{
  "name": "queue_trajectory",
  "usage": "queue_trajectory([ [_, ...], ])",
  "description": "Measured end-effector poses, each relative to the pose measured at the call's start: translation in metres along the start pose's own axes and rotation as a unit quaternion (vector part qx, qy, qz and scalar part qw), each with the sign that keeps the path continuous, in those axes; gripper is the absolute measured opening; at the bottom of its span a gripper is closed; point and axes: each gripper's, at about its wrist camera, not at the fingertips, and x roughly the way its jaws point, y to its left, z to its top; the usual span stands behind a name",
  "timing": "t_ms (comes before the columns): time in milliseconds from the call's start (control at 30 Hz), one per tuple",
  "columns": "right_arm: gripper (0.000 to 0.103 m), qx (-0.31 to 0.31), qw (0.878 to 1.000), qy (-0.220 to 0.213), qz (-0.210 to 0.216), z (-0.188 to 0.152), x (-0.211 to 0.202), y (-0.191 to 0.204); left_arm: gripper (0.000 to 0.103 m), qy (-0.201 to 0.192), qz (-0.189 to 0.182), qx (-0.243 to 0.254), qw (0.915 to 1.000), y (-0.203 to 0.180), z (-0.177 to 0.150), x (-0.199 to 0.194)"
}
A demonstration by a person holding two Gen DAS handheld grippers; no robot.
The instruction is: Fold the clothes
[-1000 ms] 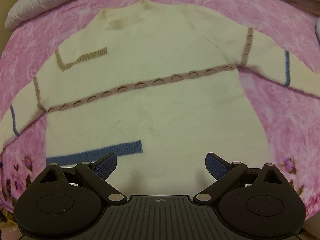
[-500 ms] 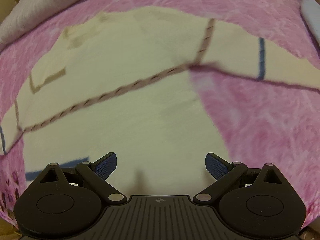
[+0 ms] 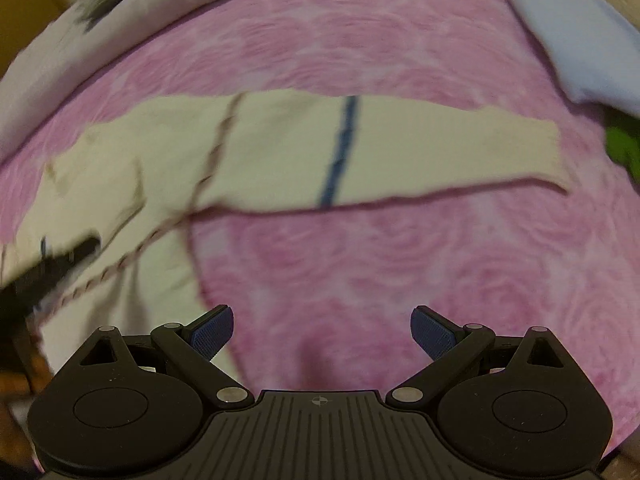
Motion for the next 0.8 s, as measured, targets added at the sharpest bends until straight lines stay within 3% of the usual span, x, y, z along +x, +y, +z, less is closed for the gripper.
queue_trajectory([
  [100, 0.098, 0.036, 0.999, 0.000, 0.010, 0.004, 0.005, -0.026, 0.017, -0.011, 0.011, -0.001, 0.9999, 0.016, 0.000, -0.029],
  [233, 0.098, 0.080, 0.994, -0.011, 0.074, 0.007, 0.011, -0.044, 0.017, -0.051, 0.080, -0.026, 0.9951, 0.054, -0.003, -0.093],
  [300, 0.091, 0.079, 0.990, -0.016, 0.112, 0.012, 0.015, -0.036, 0.017, -0.082, 0.125, -0.045, 0.9877, 0.077, -0.002, -0.130],
  [367, 0.065, 0.073, 0.985, -0.015, 0.154, 0.021, 0.022, -0.017, 0.019, -0.101, 0.162, -0.063, 0.9796, 0.095, 0.001, -0.161],
  [467, 0.061, 0.075, 0.972, -0.007, 0.222, 0.034, 0.040, 0.016, 0.019, -0.117, 0.204, -0.091, 0.9677, 0.123, 0.004, -0.195],
  [533, 0.062, 0.081, 0.960, -0.003, 0.266, 0.041, 0.055, 0.042, 0.019, -0.117, 0.218, -0.101, 0.9635, 0.137, 0.006, -0.204],
  [633, 0.062, 0.093, 0.949, 0.006, 0.301, 0.051, 0.080, 0.080, 0.019, -0.116, 0.224, -0.103, 0.9621, 0.147, 0.006, -0.212],
  [800, 0.061, 0.140, 0.947, 0.028, 0.287, 0.058, 0.131, 0.121, 0.019, -0.109, 0.219, -0.121, 0.9622, 0.167, 0.009, -0.212],
])
